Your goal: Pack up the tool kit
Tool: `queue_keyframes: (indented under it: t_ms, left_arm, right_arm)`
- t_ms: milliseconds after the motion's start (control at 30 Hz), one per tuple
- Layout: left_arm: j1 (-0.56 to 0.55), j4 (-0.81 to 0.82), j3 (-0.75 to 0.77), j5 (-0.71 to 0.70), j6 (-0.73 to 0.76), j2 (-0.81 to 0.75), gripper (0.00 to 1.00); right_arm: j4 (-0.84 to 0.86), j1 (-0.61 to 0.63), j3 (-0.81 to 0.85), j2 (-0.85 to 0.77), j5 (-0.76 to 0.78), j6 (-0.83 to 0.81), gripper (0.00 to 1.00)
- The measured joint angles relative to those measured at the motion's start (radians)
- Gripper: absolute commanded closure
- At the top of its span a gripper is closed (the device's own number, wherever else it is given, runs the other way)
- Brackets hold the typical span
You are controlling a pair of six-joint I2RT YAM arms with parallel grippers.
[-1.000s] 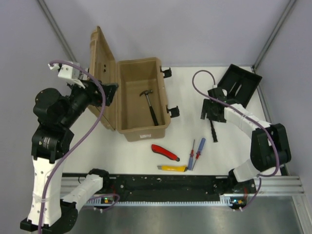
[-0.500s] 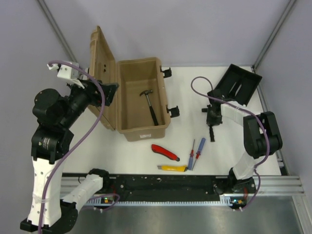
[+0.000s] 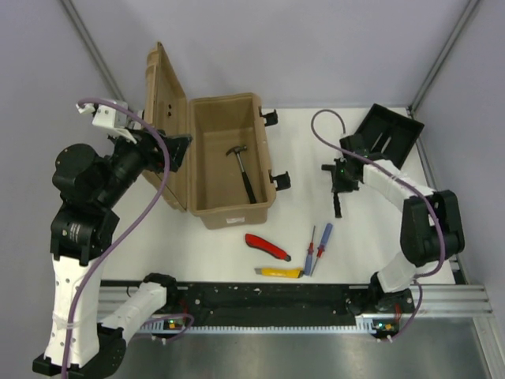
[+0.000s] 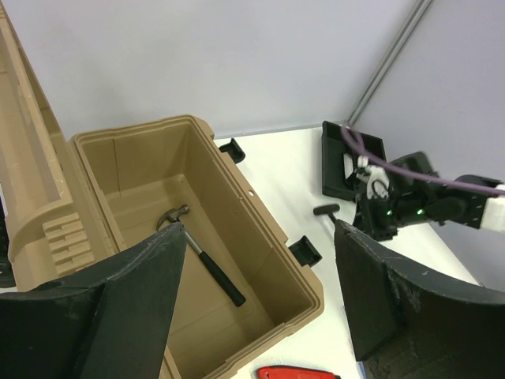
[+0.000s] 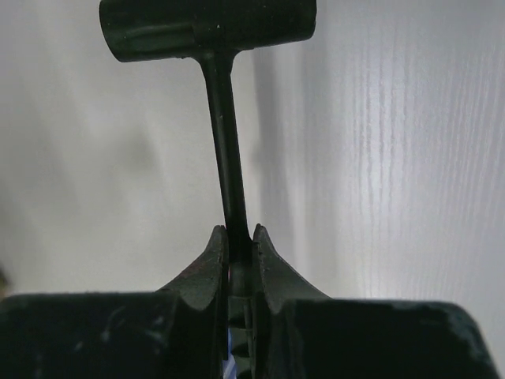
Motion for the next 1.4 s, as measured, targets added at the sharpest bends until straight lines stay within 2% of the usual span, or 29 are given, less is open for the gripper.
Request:
queue_keyframes:
  t_ms: [133, 267, 433, 667, 800, 1167, 1400]
  left_arm:
    - [0.000, 0.000, 0.000, -0.002, 0.000, 0.000, 0.21]
    - [0.000, 0.000, 0.000, -0.003, 0.000, -0.001, 0.20]
    - [0.000, 0.000, 0.000, -0.003, 0.000, -0.008, 0.21]
    - [0.000, 0.000, 0.000, -0.018, 0.000, -0.028, 0.21]
    - [0.000, -0.001, 0.000, -0.032, 0.001, -0.048, 0.20]
    - [0.000, -0.009, -0.002, -0.052, 0.001, -0.074, 0.20]
    - [0.000, -0.009, -0.005, -0.052, 0.001, -0.074, 0.21]
  right_arm:
    - [-0.014, 0.000, 0.110, -0.104, -0.123, 0.028, 1.00]
    - [0.042, 0.002, 0.249, -0.178, -0.251, 0.089, 1.00]
    - [0.086, 0.093, 0.423, -0.175, -0.281, 0.131, 1.00]
    - [0.180, 0.433, 0.697, 0.045, -0.203, 0.132, 1.00]
    - [0.199, 0.543, 0.796, 0.210, -0.124, 0.162, 1.00]
    - [0.142, 0.592, 0.879, 0.508, 0.008, 0.260, 1.00]
    - [0.090, 0.599, 0.940, 0.616, 0.039, 0.278, 1.00]
